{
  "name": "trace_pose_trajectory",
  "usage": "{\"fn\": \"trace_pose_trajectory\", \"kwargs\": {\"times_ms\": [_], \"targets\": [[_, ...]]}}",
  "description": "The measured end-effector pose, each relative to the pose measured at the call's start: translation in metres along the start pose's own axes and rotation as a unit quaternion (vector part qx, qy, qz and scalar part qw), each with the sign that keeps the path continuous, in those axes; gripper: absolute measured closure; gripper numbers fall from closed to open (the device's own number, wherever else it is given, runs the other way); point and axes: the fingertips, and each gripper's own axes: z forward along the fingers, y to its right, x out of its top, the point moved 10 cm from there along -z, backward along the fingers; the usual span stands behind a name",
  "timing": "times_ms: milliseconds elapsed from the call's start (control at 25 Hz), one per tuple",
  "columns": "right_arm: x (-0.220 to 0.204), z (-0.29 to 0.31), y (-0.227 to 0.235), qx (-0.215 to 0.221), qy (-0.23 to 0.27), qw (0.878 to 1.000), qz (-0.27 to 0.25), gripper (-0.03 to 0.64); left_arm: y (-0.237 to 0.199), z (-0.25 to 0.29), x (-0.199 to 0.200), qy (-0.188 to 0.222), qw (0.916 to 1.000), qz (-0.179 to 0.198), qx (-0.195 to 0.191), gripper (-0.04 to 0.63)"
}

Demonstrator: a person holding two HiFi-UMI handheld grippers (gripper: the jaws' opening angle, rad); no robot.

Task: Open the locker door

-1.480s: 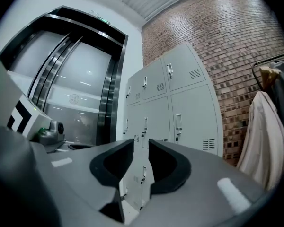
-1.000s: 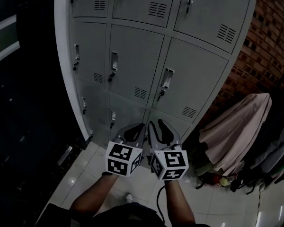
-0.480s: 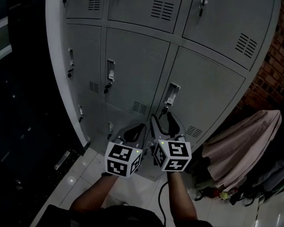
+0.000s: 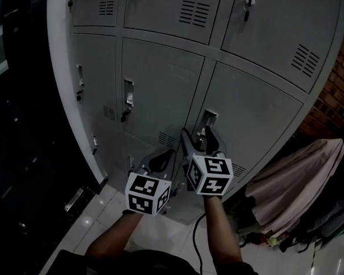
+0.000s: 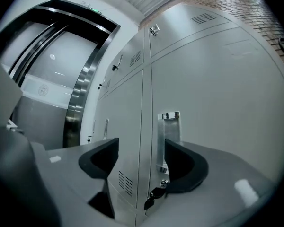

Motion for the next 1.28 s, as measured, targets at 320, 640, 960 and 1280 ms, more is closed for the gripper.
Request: {"fn": "trace_pose_trajectory", "kwargs": {"times_ms": [320, 640, 960, 1280], "targets": [[0.003, 0.022, 0.009, 0.007, -0.003, 1.000, 0.025, 0.341, -0.007, 0.011, -0.004, -0.005, 1.0000, -0.003, 0.007, 0.591], [0.003, 0.019, 0.011, 0.007, -0.008, 1.000, 0.023, 0.387, -0.009, 0.007, -0.005, -0.011, 0.9998, -0.006, 0.014, 0.591], [0.005, -0.005, -0.006, -0.003, -0.008, 1.000, 0.013, 0.428, 0.000, -0.017, -0.002, -0.007, 0.9999, -0.007, 0.007, 0.591], [0.007, -0.047, -0.029, -0.024, -0.007, 1.000, 0.012, 0.428, 0.017, -0.054, 0.002, -0.007, 0.9999, -0.006, -0.013, 0.591]]}}
